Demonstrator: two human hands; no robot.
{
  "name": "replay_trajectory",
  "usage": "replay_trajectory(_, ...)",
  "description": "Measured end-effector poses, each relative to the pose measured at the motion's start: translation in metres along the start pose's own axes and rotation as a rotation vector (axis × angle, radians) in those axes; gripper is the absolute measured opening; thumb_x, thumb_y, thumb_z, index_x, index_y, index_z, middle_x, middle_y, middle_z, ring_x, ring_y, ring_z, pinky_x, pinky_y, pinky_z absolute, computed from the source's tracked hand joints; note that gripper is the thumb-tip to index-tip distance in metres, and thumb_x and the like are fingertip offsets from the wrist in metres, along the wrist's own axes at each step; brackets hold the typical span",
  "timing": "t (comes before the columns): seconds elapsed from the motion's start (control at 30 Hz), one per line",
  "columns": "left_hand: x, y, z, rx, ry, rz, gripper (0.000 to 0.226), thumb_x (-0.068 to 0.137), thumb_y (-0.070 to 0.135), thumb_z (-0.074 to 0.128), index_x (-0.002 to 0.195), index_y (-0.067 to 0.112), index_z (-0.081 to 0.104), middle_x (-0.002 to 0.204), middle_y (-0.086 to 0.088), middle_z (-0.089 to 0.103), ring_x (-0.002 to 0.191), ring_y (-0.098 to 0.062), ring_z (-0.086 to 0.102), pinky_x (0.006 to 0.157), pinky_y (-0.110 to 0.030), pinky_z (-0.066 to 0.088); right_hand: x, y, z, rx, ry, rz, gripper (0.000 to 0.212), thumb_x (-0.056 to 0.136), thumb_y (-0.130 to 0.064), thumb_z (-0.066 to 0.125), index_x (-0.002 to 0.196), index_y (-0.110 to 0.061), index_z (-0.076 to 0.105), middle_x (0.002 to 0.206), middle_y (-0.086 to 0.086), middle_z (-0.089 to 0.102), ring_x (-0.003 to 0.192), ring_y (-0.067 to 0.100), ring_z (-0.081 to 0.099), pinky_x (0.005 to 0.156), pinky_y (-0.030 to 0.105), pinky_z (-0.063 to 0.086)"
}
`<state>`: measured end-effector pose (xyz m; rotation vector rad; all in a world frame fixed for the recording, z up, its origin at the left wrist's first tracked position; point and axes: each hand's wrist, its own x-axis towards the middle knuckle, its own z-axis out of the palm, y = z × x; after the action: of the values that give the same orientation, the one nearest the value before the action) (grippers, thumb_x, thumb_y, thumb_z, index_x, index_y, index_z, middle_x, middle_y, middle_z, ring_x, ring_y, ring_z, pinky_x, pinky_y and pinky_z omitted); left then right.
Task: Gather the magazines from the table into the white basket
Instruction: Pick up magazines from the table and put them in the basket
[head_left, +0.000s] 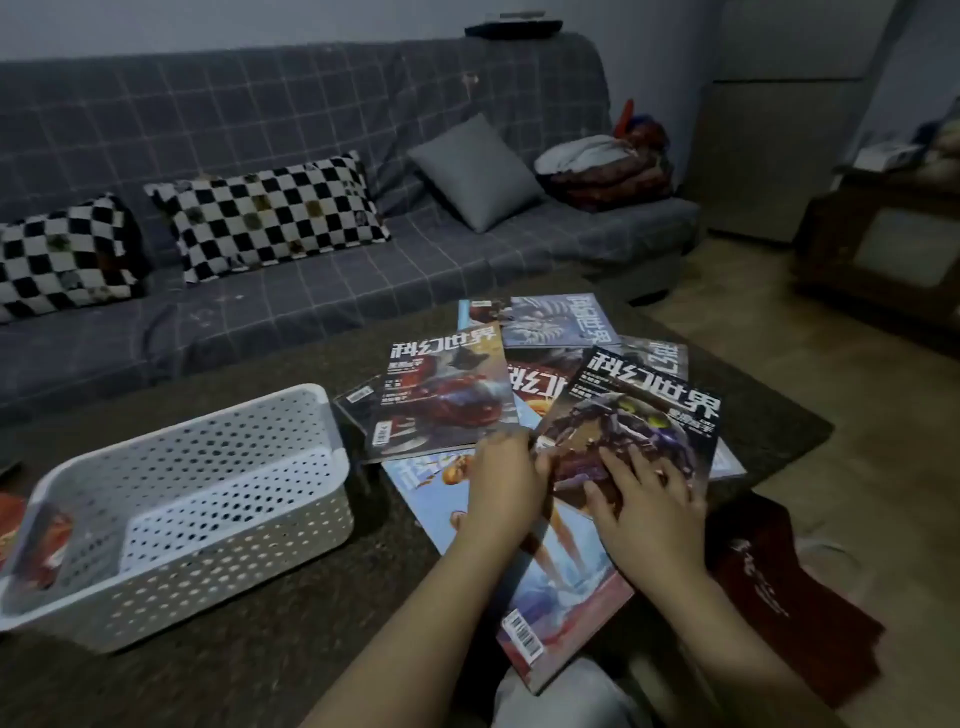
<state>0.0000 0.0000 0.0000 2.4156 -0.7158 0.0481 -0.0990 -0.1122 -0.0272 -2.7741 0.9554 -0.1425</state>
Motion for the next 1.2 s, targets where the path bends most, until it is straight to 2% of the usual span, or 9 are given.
replay_trajectory(0.17,0.027,0.01,-0.003,-0.126,-0.171,-0.226,0.032,0.081,0.039,0.07,0.077,0.01,0.058,0.08,-0.009,0.065,0.077,-0.026,0.062,0.06,-0.032,0.044,0.004,0.007,0.005,-0.004,0.055,-0.045,0.058,0.087,-0.066,0.019,0.141,-0.045,0.023,0.153,-0.007,0.027,0.139,0.028,0.022,0.112,0.049,0.013)
replay_trajectory(0.27,0.028,0.021,-0.001,-0.202,-0.21,-0.206,0.02,0.089,0.028,0.062,0.099,0.012,0.056,0.094,-0.007,0.064,0.086,-0.024,0.06,0.068,-0.031,0.044,0.002,0.011,0.002,0.018,0.044,-0.053,0.059,0.087,-0.067,0.02,0.141,-0.046,0.023,0.154,-0.006,0.027,0.14,0.028,0.021,0.112,0.048,0.013)
replay_trajectory(0.37,0.019,0.025,-0.006,-0.332,-0.141,-0.214,0.007,0.093,0.021,0.055,0.094,0.018,0.049,0.089,-0.002,0.061,0.083,-0.022,0.06,0.068,-0.032,0.048,-0.001,0.012,-0.006,0.088,0.017,0.008,0.062,0.085,-0.07,0.019,0.142,-0.045,0.02,0.156,0.005,0.02,0.14,0.031,0.017,0.113,0.048,0.013)
replay_trajectory(0.6,-0.024,-0.004,-0.065,-0.646,0.111,-0.262,0.017,0.091,0.026,0.058,0.078,0.022,0.048,0.083,-0.005,0.065,0.078,-0.025,0.063,0.073,-0.041,0.052,-0.014,-0.016,-0.045,0.357,-0.043,0.004,0.071,0.081,-0.074,0.029,0.143,-0.047,0.009,0.157,0.011,0.003,0.139,0.039,0.017,0.11,0.05,0.028)
replay_trajectory(0.7,-0.042,-0.026,-0.102,-0.698,0.243,-0.273,0.011,0.091,0.028,0.059,0.083,0.023,0.052,0.091,-0.007,0.068,0.085,-0.025,0.067,0.079,-0.046,0.054,-0.024,-0.054,-0.067,0.572,0.044,-0.113,0.076,0.084,-0.06,0.049,0.147,-0.032,0.018,0.155,0.012,0.011,0.138,0.033,0.025,0.109,0.043,0.034)
replay_trajectory(0.8,-0.061,-0.051,-0.14,-0.706,0.365,-0.257,0.011,0.091,0.029,0.058,0.083,0.025,0.053,0.086,-0.004,0.068,0.081,-0.02,0.068,0.073,-0.042,0.055,-0.031,-0.099,-0.084,0.692,0.106,-0.217,0.073,0.085,-0.04,0.062,0.146,-0.023,0.025,0.143,0.013,0.029,0.127,0.026,0.039,0.093,0.02,0.032)
replay_trajectory(1.0,-0.091,-0.105,-0.207,-0.753,0.53,-0.215,0.006,0.093,0.025,0.057,0.088,0.028,0.054,0.085,0.007,0.064,0.077,-0.012,0.062,0.061,-0.026,0.049,-0.039,-0.187,-0.097,0.803,0.183,-0.424,0.07,0.087,-0.019,0.062,0.146,-0.023,0.025,0.135,0.013,0.033,0.118,0.019,0.041,0.084,0.016,0.029)
replay_trajectory(1.13,-0.095,-0.144,-0.249,-0.909,0.434,-0.247,0.02,0.093,0.009,0.056,0.108,0.022,0.055,0.094,0.002,0.069,0.076,-0.007,0.07,0.058,-0.02,0.054,-0.035,-0.243,-0.096,0.974,0.215,-0.496,0.076,0.087,-0.01,0.061,0.148,-0.022,0.018,0.143,0.007,0.034,0.111,0.002,0.034,0.072,-0.004,0.028)
replay_trajectory(1.2,-0.093,-0.165,-0.264,-0.876,0.379,-0.296,0.028,0.09,0.003,0.059,0.104,0.027,0.055,0.096,0.001,0.07,0.084,-0.013,0.069,0.067,-0.028,0.056,-0.03,-0.267,-0.091,1.032,0.138,-0.511,0.074,0.086,-0.009,0.063,0.146,-0.021,0.022,0.142,0.005,0.04,0.121,0.011,0.042,0.087,0.007,0.035)
